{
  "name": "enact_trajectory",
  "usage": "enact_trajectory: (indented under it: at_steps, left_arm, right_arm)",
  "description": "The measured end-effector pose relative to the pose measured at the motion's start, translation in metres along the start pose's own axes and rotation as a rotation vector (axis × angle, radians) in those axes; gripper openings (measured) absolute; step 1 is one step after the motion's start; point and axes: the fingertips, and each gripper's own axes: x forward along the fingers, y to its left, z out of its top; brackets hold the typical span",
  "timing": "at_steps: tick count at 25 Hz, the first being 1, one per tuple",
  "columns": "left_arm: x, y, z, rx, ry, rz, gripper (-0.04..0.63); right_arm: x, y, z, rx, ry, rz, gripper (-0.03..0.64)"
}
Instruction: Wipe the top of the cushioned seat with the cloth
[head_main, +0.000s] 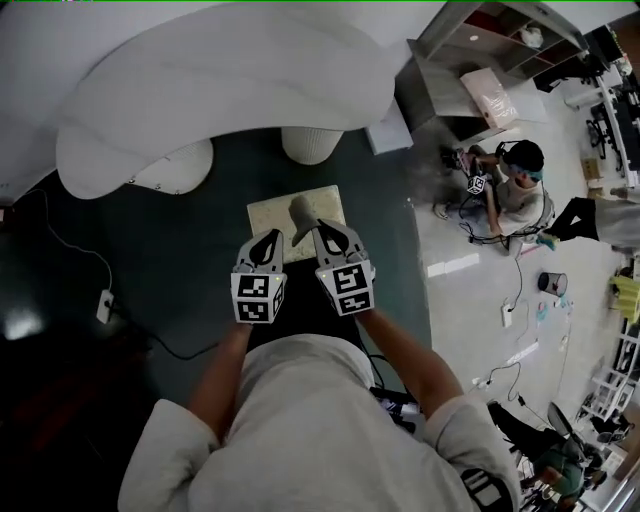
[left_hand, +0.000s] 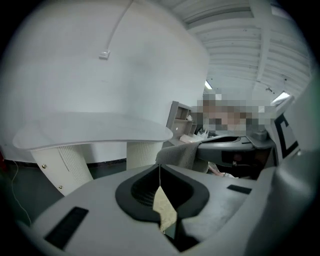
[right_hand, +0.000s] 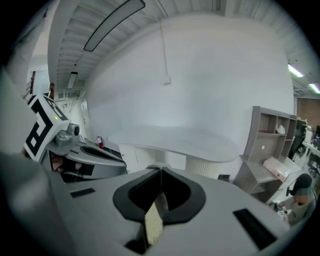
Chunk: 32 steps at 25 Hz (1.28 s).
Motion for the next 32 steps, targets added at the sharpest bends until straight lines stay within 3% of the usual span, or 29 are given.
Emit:
enact_trajectory:
  at_steps: [5, 15, 20, 25, 32]
  left_arm:
    - [-0.017, -0.013, 0.018, -0.014, -0.079, 0.025, 0.021]
    - [-0.039, -0.066, 0.01, 0.019, -0.124, 0.037, 0.021]
    - [-0.065, -0.108, 0.026, 0.02, -0.181, 0.085, 0.021]
    - [-0.102, -0.161, 0.048, 0.042, -0.29, 0.108, 0.021]
    - [-0.155, -0.224, 0.032, 0.022, -0.375, 0.183, 0.021]
  right_arm:
    - [-0.025, 0.013, 0.01, -0.039, -0.028, -0.008, 0.015]
    - [-0.083, -0.003, -0.008, -0.111, -0.067, -0.019, 0.015]
    - [-0.137, -0.022, 0.008, -0.108, -0.172, -0.027, 0.015]
    - [-0.201, -0.011, 0.03, -0.165, -0.28, 0.021, 0.015]
    - [-0.284, -0.013, 0.017, -0.132, -0.344, 0.024, 0.014]
